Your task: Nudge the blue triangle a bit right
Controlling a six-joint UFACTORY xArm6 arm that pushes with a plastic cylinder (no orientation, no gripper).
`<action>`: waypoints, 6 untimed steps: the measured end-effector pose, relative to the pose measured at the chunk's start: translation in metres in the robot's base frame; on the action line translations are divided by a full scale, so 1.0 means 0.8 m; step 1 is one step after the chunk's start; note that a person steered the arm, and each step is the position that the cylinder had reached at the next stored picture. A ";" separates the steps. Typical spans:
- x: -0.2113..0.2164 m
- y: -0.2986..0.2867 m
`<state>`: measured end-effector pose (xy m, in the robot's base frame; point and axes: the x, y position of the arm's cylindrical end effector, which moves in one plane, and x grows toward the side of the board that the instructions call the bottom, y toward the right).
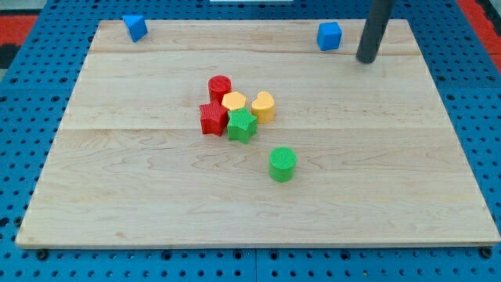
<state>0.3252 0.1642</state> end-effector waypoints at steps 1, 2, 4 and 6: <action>0.045 -0.121; 0.036 -0.243; -0.027 -0.460; -0.079 -0.586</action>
